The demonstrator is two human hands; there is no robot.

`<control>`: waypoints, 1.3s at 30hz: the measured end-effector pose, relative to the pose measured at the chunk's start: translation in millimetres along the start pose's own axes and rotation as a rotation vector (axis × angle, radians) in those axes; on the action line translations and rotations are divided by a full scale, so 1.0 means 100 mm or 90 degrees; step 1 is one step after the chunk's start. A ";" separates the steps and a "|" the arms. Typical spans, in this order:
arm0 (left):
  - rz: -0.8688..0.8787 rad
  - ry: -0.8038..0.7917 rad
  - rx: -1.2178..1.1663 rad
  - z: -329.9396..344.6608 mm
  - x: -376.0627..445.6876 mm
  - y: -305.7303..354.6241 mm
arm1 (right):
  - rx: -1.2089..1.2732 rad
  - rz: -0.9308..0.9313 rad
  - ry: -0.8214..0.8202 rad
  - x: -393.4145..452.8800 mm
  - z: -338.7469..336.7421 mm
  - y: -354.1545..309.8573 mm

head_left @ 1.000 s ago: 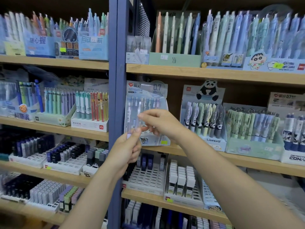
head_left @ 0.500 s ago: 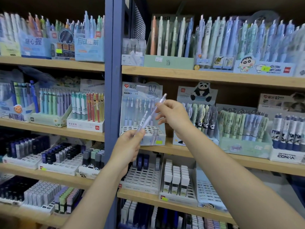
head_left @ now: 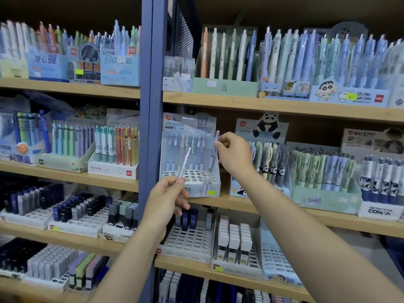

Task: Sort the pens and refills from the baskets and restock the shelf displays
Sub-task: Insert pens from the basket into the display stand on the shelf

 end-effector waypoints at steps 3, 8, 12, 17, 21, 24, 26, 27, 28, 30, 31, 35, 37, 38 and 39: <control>-0.003 0.001 0.003 -0.03 0.02 -0.02 | -0.036 0.001 0.009 0.03 -0.01 0.03; 0.003 -0.004 -0.005 -0.02 0.01 -0.04 | -0.046 0.011 -0.001 0.08 0.00 -0.02; 0.004 -0.002 -0.011 -0.01 0.01 -0.04 | -0.079 0.015 -0.025 0.10 0.02 -0.02; -0.006 0.007 -0.017 0.02 0.04 -0.03 | -0.072 0.044 -0.019 0.14 0.09 0.02; 0.002 0.005 -0.019 0.02 0.04 0.00 | -0.145 0.024 -0.030 0.15 0.21 0.01; 0.004 0.006 -0.022 0.01 0.04 0.01 | -0.163 0.006 -0.014 0.17 0.23 0.00; 0.004 0.006 -0.022 -0.01 0.05 0.01 | -0.147 -0.024 0.007 0.18 0.23 0.00; 0.004 0.005 -0.022 -0.01 0.05 0.01 | -0.146 -0.044 0.008 0.18 0.23 0.00; 0.003 0.004 -0.022 -0.01 0.06 0.01 | -0.153 -0.062 0.004 0.18 0.24 0.01; 0.000 0.003 -0.026 -0.01 0.07 0.00 | -0.176 -0.074 -0.010 0.18 0.25 0.03; -0.002 0.002 -0.030 -0.01 0.07 0.00 | -0.181 -0.071 -0.016 0.18 0.25 0.04; 0.004 -0.005 -0.047 0.03 0.05 0.03 | -0.117 -0.084 0.031 0.09 0.15 -0.04; 0.010 -0.010 -0.044 0.06 0.05 0.06 | -0.027 -0.076 0.035 0.02 0.06 -0.12; 0.013 -0.012 -0.039 0.08 0.06 0.08 | 0.038 -0.049 0.002 -0.03 0.02 -0.16; 0.015 -0.015 -0.033 0.11 0.07 0.11 | 0.103 -0.005 -0.053 -0.09 -0.02 -0.21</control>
Point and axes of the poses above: each hand's wrist, its own x-axis towards the middle knuckle, its own z-axis out of the palm, y = z × x, the point moved 2 cm from there along x, towards the middle knuckle, and after that the axes turned 3 degrees about y, right-handed, at the moved point
